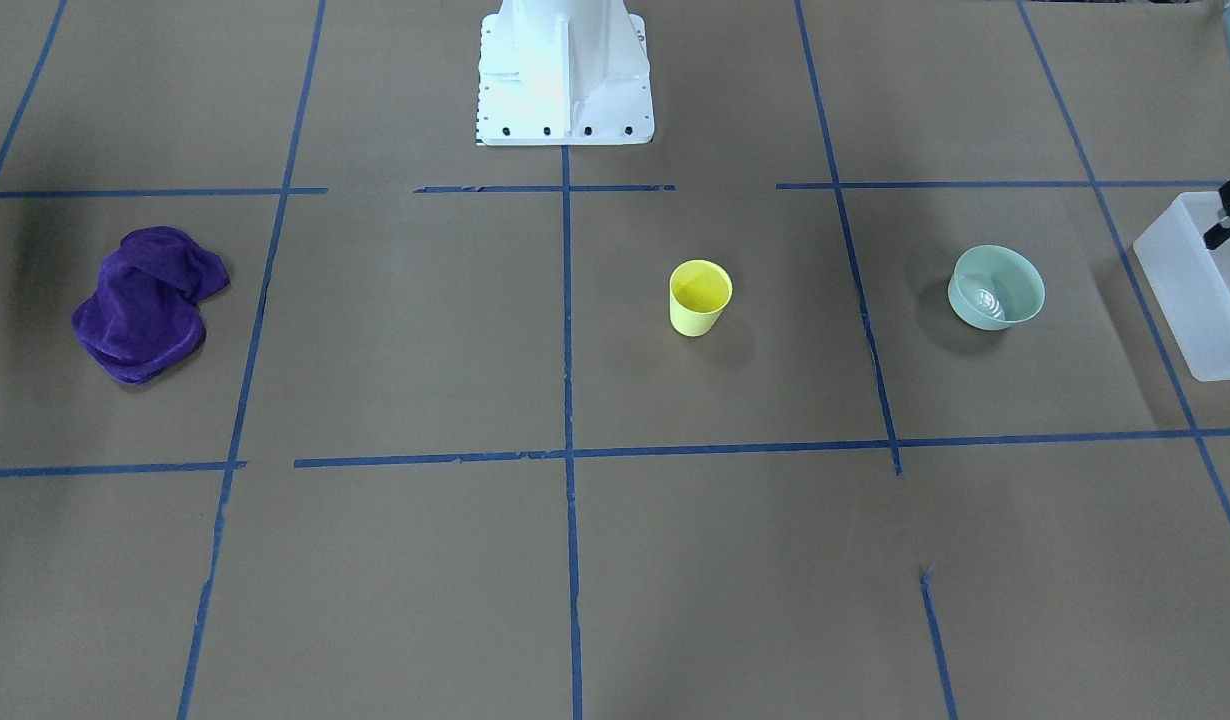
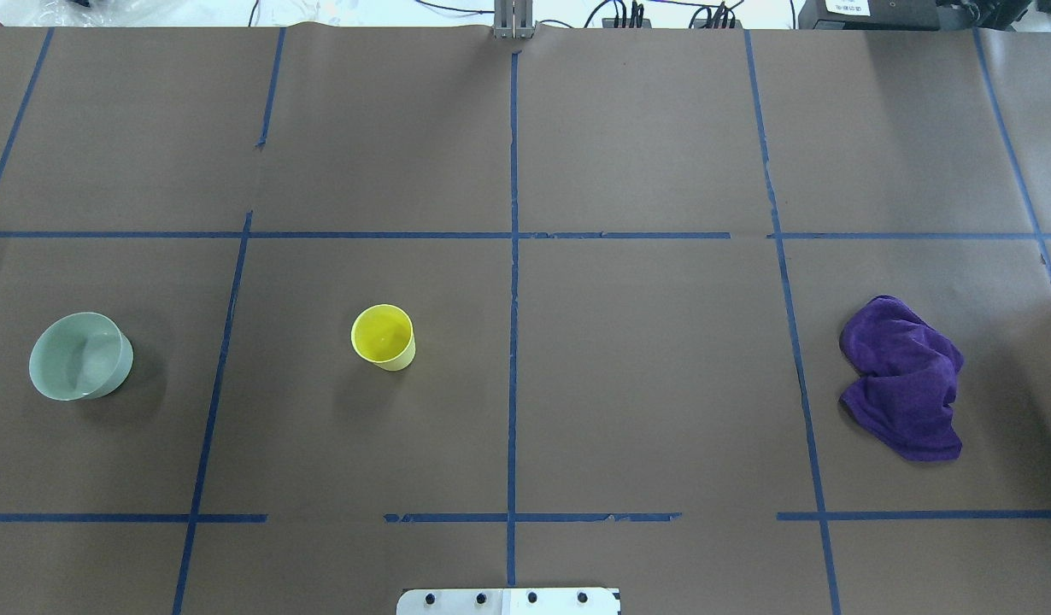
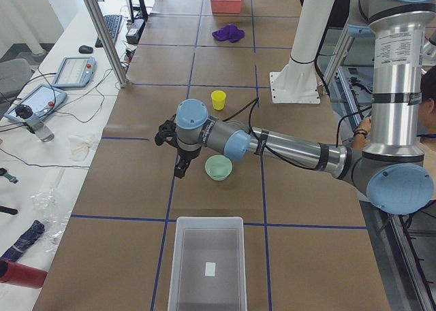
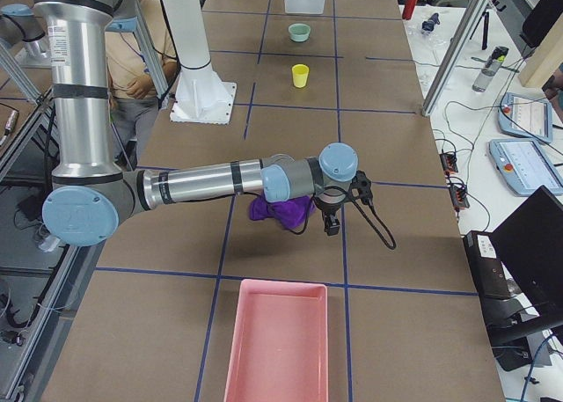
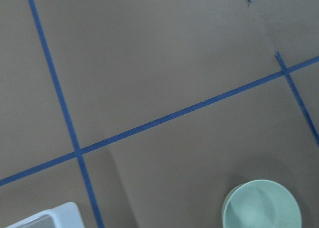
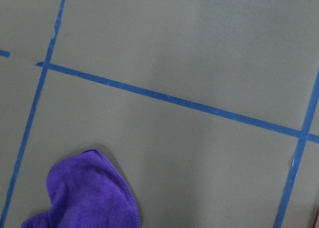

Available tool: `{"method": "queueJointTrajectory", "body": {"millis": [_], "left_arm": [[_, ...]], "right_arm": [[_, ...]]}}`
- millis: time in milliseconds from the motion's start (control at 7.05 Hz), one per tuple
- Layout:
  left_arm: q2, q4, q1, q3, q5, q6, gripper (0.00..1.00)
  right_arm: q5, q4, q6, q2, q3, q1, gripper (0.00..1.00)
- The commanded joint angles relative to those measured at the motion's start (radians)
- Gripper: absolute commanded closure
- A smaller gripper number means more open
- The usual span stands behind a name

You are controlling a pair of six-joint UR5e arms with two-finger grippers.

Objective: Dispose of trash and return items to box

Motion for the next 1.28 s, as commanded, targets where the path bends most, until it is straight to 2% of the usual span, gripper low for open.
{"method": "queueJointTrajectory", "body": {"millis": [0, 284, 426, 709, 1135], "left_arm": [[-0.026, -0.158, 0.219, -0.087, 0.05, -0.455, 0.0], [-0.182, -0.148, 0.476, -0.084, 0.152, -0.896, 0.0], [-0.251, -0.092, 0.57, -0.079, 0.204, -1.013, 0.0], [-0.502, 0.15, 0.748, 0.003, 0.435, -1.113, 0.0], [-0.505, 0.151, 0.791, 0.016, 0.484, -1.12, 0.0]], "right_arm": [[0.002, 0.006, -0.001, -0.001, 0.001, -0.009, 0.0], [0.005, 0.005, 0.002, 0.001, 0.002, -0.014, 0.0], [0.005, 0.005, 0.002, 0.001, 0.004, -0.014, 0.0], [0.006, 0.005, 0.001, 0.001, 0.002, -0.014, 0.0], [0.005, 0.005, 0.001, 0.004, -0.001, -0.02, 0.0]]}}
